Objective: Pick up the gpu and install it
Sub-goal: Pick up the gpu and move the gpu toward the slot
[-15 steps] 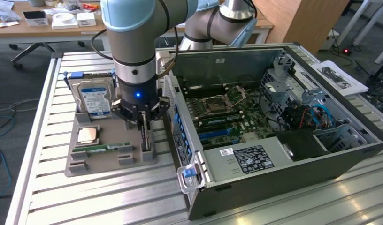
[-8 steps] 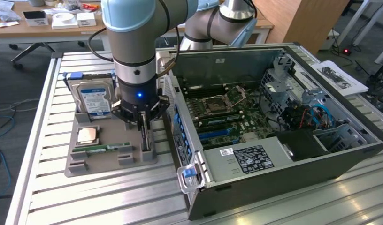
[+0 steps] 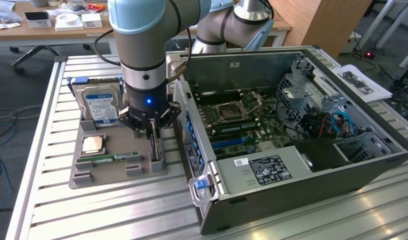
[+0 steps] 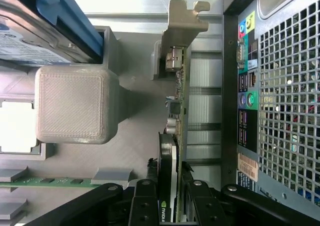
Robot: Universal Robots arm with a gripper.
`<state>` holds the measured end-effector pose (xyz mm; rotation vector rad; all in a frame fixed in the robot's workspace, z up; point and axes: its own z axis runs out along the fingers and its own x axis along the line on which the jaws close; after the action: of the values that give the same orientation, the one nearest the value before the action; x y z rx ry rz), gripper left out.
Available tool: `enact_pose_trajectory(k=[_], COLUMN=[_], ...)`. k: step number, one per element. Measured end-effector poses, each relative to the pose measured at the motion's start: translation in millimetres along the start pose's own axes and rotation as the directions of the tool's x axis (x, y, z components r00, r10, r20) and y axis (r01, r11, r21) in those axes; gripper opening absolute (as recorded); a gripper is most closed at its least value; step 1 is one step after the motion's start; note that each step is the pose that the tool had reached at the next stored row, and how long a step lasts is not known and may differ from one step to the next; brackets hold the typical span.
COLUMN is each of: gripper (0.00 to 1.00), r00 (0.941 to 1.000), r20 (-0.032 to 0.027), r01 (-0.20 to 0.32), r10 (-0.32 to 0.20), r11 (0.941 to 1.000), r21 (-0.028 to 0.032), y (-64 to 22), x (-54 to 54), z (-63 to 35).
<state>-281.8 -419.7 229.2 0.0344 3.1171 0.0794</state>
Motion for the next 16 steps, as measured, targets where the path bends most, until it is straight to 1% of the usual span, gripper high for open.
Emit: enact_pose_trajectory(k=[4,6,12,16], gripper=[0.28,0.28,0.28,0.28], r00=[1.0,1.0,1.0,1.0], r20=[0.0002,0.0002,0.0001,-0.0001], r01=[0.0,0.0,0.0,0.0], r10=[0.0,0.0,0.0,0.0], r11=[1.0,1.0,1.0,1.0], r21=[-0.0002,-0.0002,-0.0001,-0.0002], y=[0.0,0.1,0.6,1.0], x=[-0.1,-0.1,-0.3,-0.4], z=[-0.2,-1.8,-10.9,-20.0])
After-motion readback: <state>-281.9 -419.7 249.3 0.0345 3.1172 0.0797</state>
